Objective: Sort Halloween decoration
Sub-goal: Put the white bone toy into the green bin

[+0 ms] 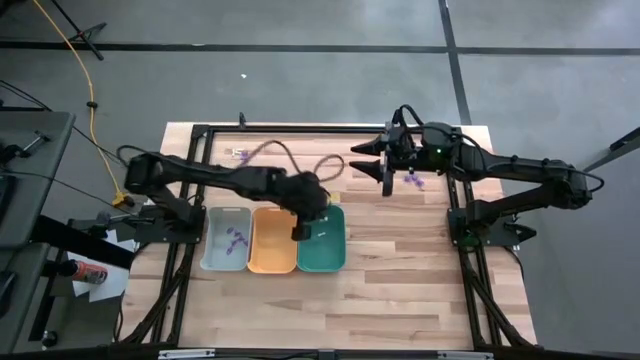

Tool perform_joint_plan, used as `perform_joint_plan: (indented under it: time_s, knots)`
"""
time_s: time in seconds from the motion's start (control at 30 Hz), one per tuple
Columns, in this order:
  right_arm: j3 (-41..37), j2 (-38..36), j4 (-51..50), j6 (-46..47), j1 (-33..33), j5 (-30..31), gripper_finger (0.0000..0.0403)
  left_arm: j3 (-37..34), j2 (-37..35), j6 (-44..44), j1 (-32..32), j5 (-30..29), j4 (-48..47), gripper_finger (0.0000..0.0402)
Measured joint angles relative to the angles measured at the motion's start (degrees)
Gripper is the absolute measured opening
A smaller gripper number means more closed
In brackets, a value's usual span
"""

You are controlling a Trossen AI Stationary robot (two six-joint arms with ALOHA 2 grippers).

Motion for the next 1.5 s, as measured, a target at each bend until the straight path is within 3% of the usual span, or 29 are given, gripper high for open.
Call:
perform_joint_plan:
  time_s: [0.27, 0.5, 0.67, 0.97, 1.23, 1.37, 1.5]
  knots:
    - [0.0, 0.2, -0.9, 0.2, -0.4, 0.0, 0.0197, 0.0, 11.5, 0.0, 0.0, 0.6, 0.0, 0.0000]
    - [0.0, 0.2, -0.9, 0.2, -0.4, 0.0, 0.0197, -0.1, 11.1, 0.3, 0.3, 4.2, -0.4, 0.0000]
    - [0.0, 0.2, -0.8, 0.2, -0.4, 0.0, 0.0197, 0.0, 1.4, -0.3, 3.0, 4.1, -0.4, 0.0000]
    - [0.0, 0.2, -1.1, 0.2, -0.4, 0.0, 0.0197, -2.0, -26.1, -3.5, 11.2, 2.3, 6.9, 0.0000]
    - [0.0, 0.2, -1.6, 0.2, -0.4, 0.0, 0.0197, -22.3, -42.6, -13.8, 11.7, 2.7, 31.0, 0.0000]
    - [0.0, 0.2, -1.7, -0.7, -0.4, 0.1, 0.0197, -31.5, -45.3, -17.9, 9.6, 0.6, 38.5, 0.0000]
    - [0.0, 0.2, -1.7, -2.4, -0.4, 0.1, 0.0196, -34.0, -45.7, -17.8, 8.5, -1.1, 40.2, 0.0000]
